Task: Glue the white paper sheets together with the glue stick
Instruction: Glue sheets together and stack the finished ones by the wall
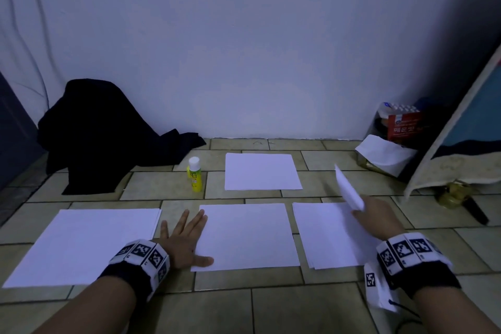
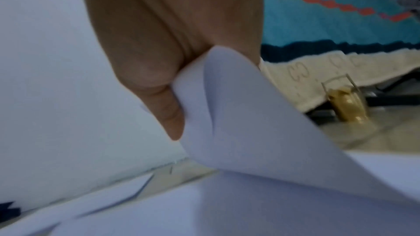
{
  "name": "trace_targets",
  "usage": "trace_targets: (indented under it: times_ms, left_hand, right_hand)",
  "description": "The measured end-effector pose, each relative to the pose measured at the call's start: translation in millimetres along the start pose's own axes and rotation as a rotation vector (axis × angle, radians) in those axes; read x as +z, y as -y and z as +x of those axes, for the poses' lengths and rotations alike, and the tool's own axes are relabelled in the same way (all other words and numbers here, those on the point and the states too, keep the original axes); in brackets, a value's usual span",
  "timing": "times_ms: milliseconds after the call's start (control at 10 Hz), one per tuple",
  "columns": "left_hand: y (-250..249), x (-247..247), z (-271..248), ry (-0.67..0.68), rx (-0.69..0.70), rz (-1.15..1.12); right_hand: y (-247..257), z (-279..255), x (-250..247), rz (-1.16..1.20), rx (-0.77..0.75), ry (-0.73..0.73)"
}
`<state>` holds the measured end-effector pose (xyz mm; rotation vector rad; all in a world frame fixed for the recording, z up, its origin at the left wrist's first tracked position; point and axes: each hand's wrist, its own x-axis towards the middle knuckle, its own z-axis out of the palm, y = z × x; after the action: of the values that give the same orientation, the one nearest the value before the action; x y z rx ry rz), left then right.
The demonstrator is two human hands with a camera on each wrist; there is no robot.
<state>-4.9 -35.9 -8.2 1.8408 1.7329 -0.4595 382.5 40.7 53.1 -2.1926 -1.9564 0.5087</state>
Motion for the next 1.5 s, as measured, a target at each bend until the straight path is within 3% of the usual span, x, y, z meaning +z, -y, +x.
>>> trace_targets:
  times_ms: [100,200,400,600,1500]
  left_hand:
    - [0.4,0.2,3.4,-0.013,-0.009,0.022]
    - [-3.9,1.1,2.9,-0.012,-0.046,0.021]
    - [-4.0,3.5,4.0,-0.016,-0.065,0.001]
    - [-6.3,3.1,2.3,-0.018,-0.063,0.003]
    - [-3.5,3.3,5.2,-0.002,-0.057,0.03]
  right_hand:
    - [26.5,-13.9,-13.0,0.066,-0.04,-0.004]
    - [68.9,-33.1,-11.5,0.104,-0.143,0.116]
    - [149.7,-52.1,60.2,0.086,-0.272,0.409]
    - [191.0,-57.3,108.5,0.001,-0.186,0.396]
    - [209.4,-65.6,122.7,0.001,-0.059,0.385]
